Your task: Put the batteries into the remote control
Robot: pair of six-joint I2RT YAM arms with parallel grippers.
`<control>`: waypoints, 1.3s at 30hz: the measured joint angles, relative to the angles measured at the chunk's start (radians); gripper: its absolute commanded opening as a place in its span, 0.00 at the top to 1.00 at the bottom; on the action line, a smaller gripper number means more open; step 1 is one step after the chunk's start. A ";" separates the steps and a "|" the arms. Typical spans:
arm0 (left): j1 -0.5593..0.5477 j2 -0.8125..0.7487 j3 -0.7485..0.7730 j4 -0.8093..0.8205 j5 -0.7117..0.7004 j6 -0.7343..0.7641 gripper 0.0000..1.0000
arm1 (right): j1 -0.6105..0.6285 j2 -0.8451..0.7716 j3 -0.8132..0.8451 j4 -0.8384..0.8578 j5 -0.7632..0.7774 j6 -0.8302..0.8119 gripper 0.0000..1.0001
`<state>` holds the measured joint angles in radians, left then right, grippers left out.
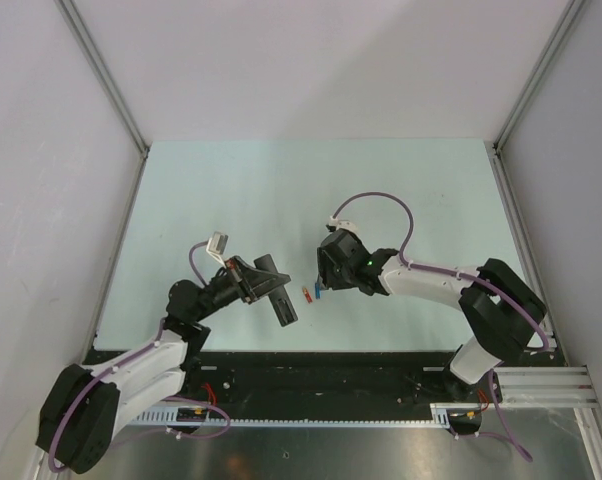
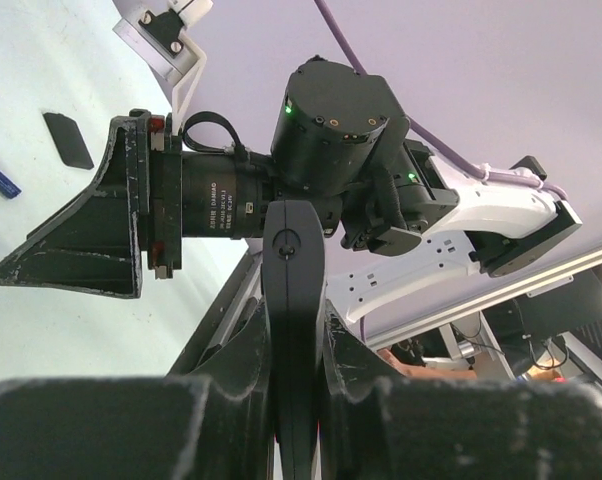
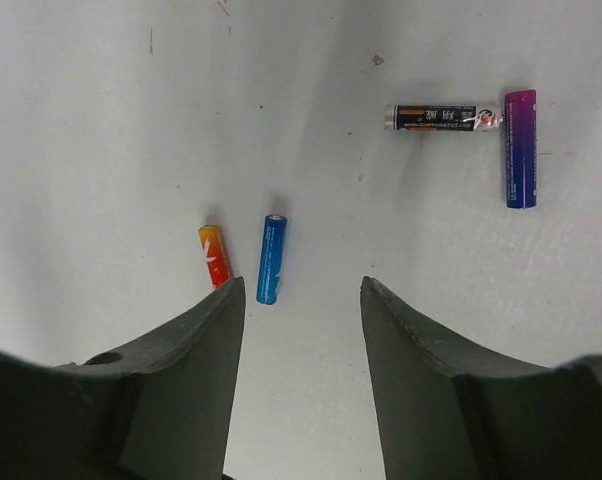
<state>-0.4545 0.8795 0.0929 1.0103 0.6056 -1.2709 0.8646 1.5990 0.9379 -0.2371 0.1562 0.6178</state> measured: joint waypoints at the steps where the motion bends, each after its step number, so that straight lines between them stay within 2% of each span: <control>1: 0.000 -0.003 0.000 -0.004 0.001 0.006 1.00 | 0.000 0.000 0.000 0.002 0.000 0.000 0.46; 13: 0.002 -0.007 0.000 -0.028 0.004 0.042 1.00 | 0.005 0.008 0.006 0.004 -0.007 -0.032 0.50; 26: 0.002 -0.028 0.000 -0.040 0.004 0.049 1.00 | 0.022 0.209 0.244 -0.108 0.027 -0.090 0.59; 39: 0.003 -0.031 0.000 -0.056 0.009 0.059 1.00 | 0.036 0.277 0.269 -0.172 0.034 -0.105 0.63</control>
<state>-0.4515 0.8486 0.0929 0.9543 0.6147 -1.2121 0.9005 1.8759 1.2068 -0.4091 0.1898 0.5129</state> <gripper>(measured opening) 0.178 0.383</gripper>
